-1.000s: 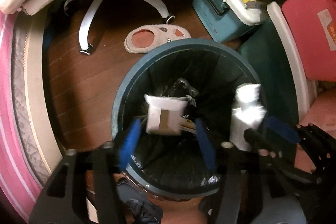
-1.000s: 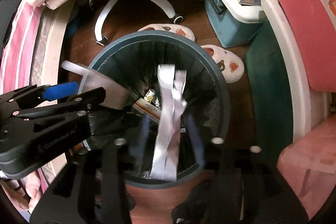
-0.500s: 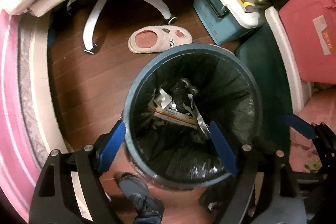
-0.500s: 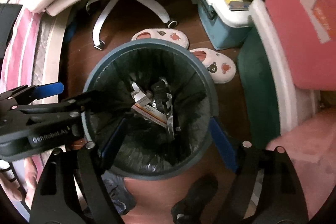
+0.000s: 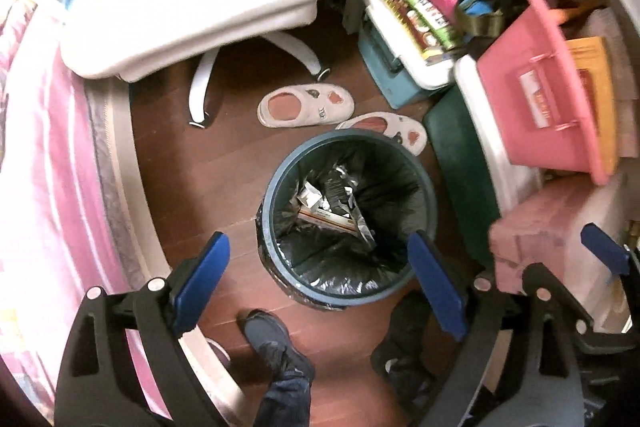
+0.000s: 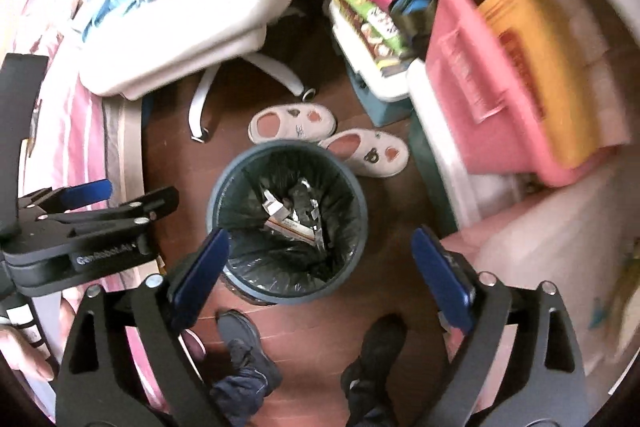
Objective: Collect trash
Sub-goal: 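Raise both open tools from the bin back over the table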
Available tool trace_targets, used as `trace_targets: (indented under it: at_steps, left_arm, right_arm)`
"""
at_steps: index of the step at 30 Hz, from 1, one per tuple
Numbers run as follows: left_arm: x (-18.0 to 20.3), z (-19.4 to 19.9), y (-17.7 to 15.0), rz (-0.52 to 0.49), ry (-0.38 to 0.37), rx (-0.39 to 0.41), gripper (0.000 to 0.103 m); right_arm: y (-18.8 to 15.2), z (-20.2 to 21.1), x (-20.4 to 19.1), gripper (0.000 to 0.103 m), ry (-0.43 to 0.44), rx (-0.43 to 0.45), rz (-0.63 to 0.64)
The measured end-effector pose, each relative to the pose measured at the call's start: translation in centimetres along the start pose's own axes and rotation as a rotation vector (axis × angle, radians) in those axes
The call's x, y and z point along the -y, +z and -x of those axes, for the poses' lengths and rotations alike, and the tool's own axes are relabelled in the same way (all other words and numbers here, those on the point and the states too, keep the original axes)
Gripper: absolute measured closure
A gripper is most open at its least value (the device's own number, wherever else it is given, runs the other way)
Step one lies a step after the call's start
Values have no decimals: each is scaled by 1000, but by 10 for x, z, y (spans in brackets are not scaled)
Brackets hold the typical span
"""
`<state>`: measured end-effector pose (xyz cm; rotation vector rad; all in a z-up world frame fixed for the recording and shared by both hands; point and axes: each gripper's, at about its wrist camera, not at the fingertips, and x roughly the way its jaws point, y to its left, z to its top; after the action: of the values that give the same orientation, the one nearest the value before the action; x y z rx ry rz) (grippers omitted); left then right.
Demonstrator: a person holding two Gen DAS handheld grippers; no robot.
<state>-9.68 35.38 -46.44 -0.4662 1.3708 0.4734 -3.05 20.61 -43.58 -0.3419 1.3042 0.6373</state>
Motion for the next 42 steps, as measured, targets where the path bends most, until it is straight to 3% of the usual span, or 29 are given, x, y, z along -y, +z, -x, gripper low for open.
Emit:
trace_targets:
  at_steps: [15,21,31,42]
  left_arm:
    - [36,162,7,-72,-10,67,12]
    - [66,214,3,-119,-28,93,5]
    - [119,274,-7,-232,-68,134,5]
    - [208,310,-18,-451,-158,160,5]
  right_arm:
    - [16,169,22,8,-27,104,-116]
    - [7,226,36,5,-45,147,-179]
    - [-22,299,70,5,-71,204,-281]
    - [-72,352,133,5,-198,259,-496]
